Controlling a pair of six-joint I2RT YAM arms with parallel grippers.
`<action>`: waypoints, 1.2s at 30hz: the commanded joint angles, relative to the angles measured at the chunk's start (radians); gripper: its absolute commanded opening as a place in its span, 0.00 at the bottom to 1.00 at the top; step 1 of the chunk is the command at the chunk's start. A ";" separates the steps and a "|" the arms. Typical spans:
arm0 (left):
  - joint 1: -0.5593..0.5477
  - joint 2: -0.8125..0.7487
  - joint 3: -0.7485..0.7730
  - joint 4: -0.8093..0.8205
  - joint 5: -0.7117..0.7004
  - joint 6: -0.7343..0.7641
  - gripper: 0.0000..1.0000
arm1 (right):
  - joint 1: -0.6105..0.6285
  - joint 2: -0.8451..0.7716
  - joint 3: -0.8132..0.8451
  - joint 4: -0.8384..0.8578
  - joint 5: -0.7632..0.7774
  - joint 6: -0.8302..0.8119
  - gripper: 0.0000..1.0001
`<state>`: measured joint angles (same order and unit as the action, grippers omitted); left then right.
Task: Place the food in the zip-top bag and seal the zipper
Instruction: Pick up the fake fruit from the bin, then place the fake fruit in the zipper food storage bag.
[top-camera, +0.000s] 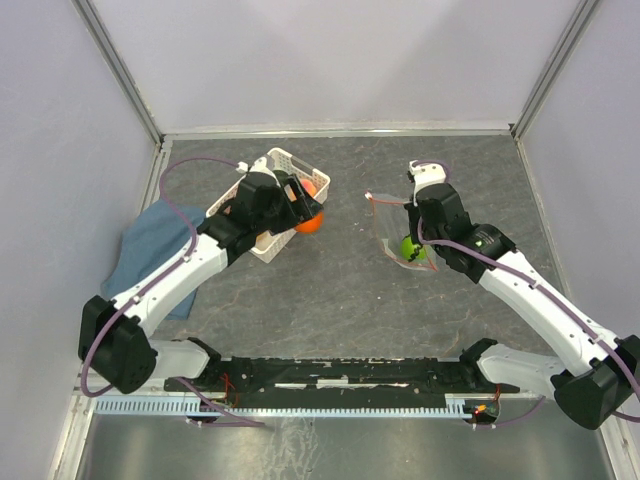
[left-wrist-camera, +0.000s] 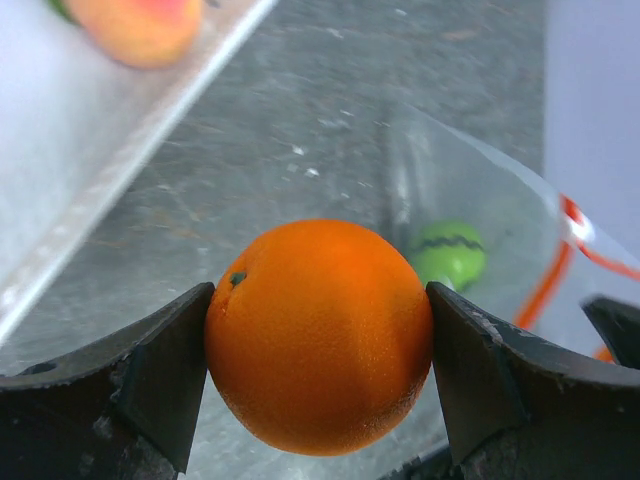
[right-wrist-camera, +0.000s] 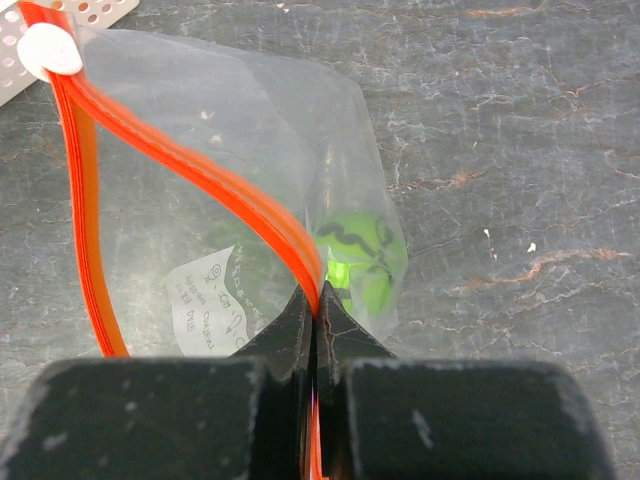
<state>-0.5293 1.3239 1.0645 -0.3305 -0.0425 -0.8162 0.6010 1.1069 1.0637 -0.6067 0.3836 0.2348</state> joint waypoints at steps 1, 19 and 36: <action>-0.096 -0.085 -0.043 0.205 0.074 0.048 0.57 | -0.003 0.015 0.065 0.018 -0.040 0.025 0.02; -0.413 -0.048 -0.069 0.586 -0.054 0.102 0.52 | -0.003 -0.005 0.077 0.013 -0.155 0.082 0.02; -0.458 0.150 -0.081 0.641 -0.289 0.164 0.55 | -0.002 -0.028 0.073 0.013 -0.231 0.120 0.02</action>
<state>-0.9825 1.4563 0.9668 0.3134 -0.2401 -0.6899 0.6010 1.1084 1.0920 -0.6147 0.1612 0.3408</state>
